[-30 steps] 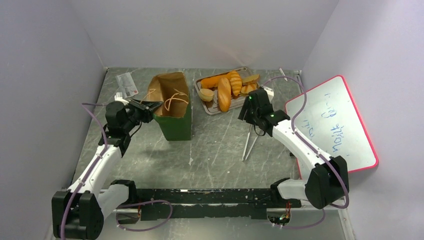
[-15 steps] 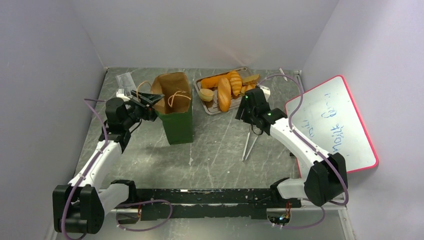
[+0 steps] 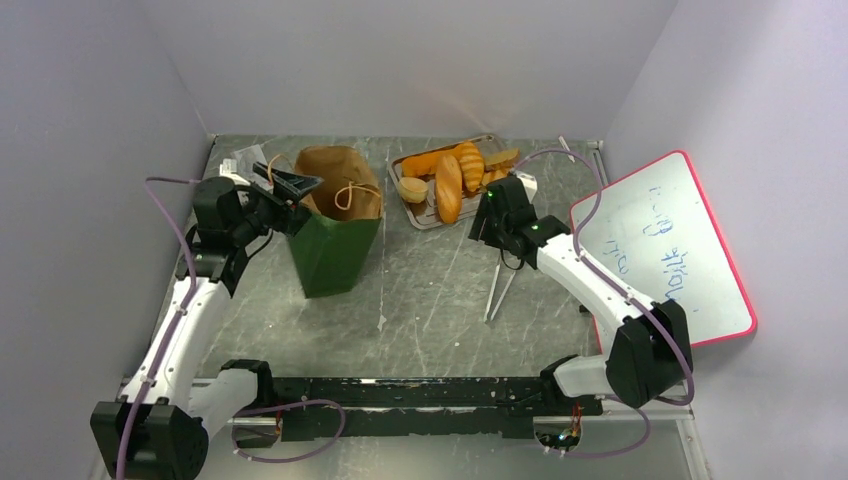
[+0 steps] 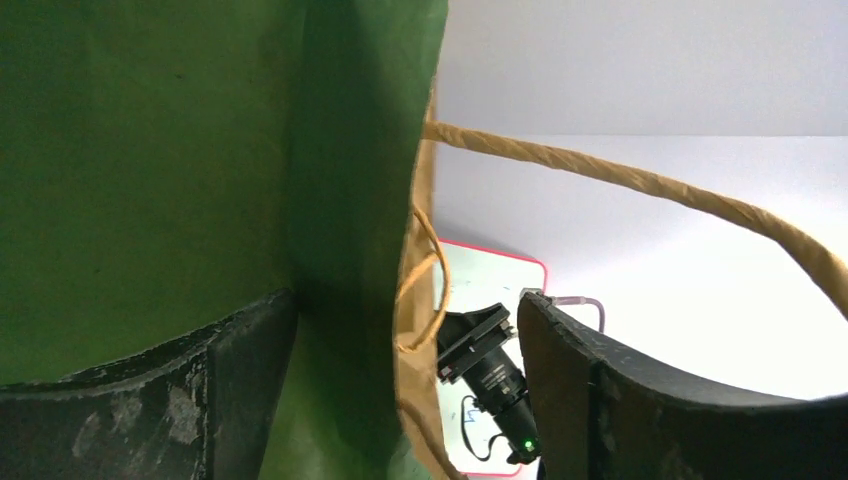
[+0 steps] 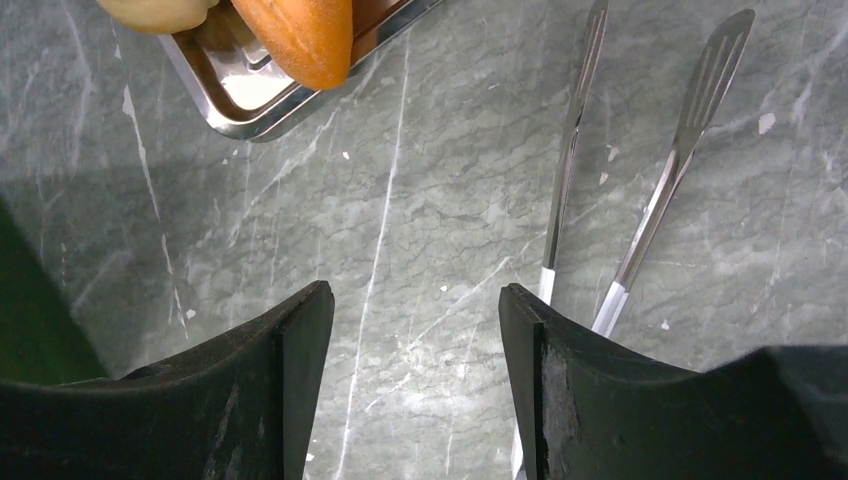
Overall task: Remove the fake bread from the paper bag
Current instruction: Place the clamp at the center of the board, then adjust the paper bag at the center of the board.
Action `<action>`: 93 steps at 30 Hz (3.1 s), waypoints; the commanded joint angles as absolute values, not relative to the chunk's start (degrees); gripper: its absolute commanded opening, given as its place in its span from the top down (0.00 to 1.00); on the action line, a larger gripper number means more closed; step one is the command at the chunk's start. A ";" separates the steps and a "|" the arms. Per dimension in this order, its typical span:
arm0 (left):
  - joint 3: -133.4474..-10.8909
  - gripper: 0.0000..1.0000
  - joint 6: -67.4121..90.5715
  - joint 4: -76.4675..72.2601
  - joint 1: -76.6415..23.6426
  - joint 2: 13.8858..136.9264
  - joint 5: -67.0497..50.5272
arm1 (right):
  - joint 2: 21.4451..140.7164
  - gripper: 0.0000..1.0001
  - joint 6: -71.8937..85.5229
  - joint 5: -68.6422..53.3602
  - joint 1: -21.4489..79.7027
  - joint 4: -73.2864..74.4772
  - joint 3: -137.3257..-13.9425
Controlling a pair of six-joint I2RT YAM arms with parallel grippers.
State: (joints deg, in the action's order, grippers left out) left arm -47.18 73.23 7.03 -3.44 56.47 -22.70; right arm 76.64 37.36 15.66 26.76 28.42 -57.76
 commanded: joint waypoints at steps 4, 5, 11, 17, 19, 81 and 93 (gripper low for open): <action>-53.15 0.15 65.20 18.96 -2.90 57.11 -21.34 | 77.75 0.38 36.57 15.94 27.33 26.33 -59.36; -53.67 0.15 64.40 20.34 -2.90 57.31 -21.01 | 77.90 0.38 36.49 15.91 27.41 26.31 -59.47; -51.02 0.22 65.01 17.88 -2.90 55.57 -21.26 | 78.09 0.38 36.34 15.45 27.66 25.75 -59.74; -51.80 0.28 64.26 14.00 -2.90 57.53 -24.19 | 76.52 0.38 32.23 10.58 31.51 21.07 -61.25; -52.10 0.29 63.74 12.62 -2.90 58.68 -25.98 | 76.93 0.38 32.02 7.77 32.31 20.21 -62.94; -56.41 0.44 47.38 6.22 -3.03 63.07 -59.29 | 102.67 0.37 28.61 -14.08 35.38 26.26 -97.20; -56.34 0.48 46.70 4.04 -3.77 63.97 -63.38 | 106.91 0.37 27.56 -34.05 32.25 27.58 -98.79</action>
